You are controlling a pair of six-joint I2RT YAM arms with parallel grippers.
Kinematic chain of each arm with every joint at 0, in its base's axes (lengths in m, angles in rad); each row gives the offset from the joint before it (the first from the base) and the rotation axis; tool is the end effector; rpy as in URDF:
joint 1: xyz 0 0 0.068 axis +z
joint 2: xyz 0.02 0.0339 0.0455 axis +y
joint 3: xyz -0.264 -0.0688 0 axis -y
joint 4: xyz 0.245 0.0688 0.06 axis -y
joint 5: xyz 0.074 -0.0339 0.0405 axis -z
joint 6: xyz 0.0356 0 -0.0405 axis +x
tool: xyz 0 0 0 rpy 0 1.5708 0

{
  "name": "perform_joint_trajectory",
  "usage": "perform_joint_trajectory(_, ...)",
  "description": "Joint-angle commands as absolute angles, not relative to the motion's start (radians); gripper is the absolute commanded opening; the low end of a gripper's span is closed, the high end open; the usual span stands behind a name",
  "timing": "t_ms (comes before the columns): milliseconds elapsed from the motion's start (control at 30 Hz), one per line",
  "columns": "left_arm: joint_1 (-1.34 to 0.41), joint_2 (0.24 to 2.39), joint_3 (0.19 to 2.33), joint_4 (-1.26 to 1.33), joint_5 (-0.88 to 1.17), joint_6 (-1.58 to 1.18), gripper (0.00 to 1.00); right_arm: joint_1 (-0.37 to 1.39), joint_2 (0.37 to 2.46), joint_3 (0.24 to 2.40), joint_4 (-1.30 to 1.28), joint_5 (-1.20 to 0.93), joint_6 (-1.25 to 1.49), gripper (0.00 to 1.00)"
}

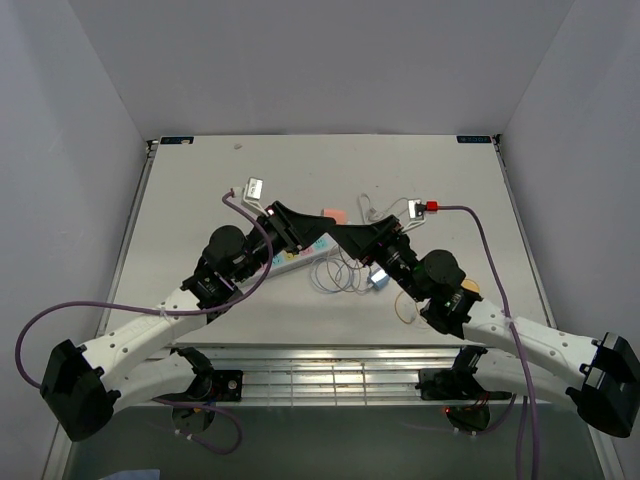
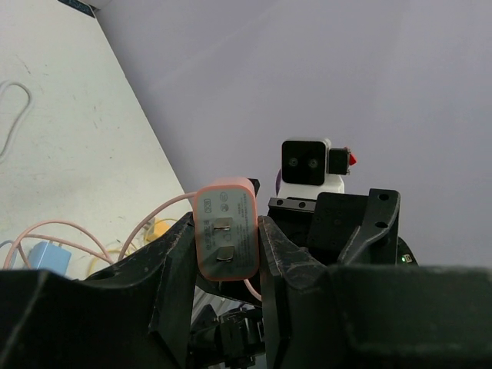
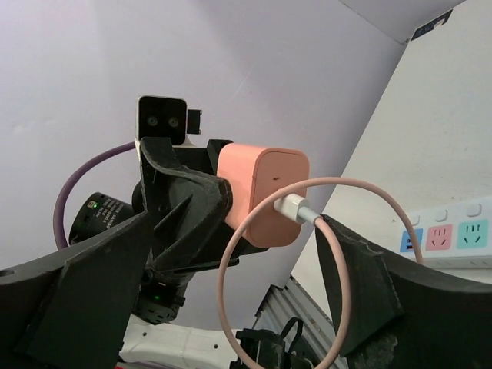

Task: Insert the plug

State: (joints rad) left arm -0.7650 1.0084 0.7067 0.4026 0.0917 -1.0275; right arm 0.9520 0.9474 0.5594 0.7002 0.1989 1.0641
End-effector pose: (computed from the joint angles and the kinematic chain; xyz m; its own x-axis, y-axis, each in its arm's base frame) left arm 0.1708 -0.1685 0.3324 -0.6090 -0.5970 -0.5222 0.4527 0.2790 -0.8469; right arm 0.1328 0.1743 0.3241 -0.5164 0.7525 -0.4088 -0.4904 0.1315 0.8615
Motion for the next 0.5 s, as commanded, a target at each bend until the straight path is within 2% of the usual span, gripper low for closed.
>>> perform_joint_trajectory(0,-0.776,0.985,0.699,0.468,0.11,-1.012,0.0,0.96,0.953,0.592,0.802,0.215,1.077,0.9)
perform_joint_trajectory(167,-0.781,0.976,0.689,0.474,0.098,-1.017,0.0,0.96,0.927,0.56,0.833,0.256,1.078,0.73)
perform_joint_trajectory(467,-0.785,0.976,0.683,0.488,0.133,-1.045,0.0,0.959,0.908,0.58,0.818,0.288,1.023,0.68)
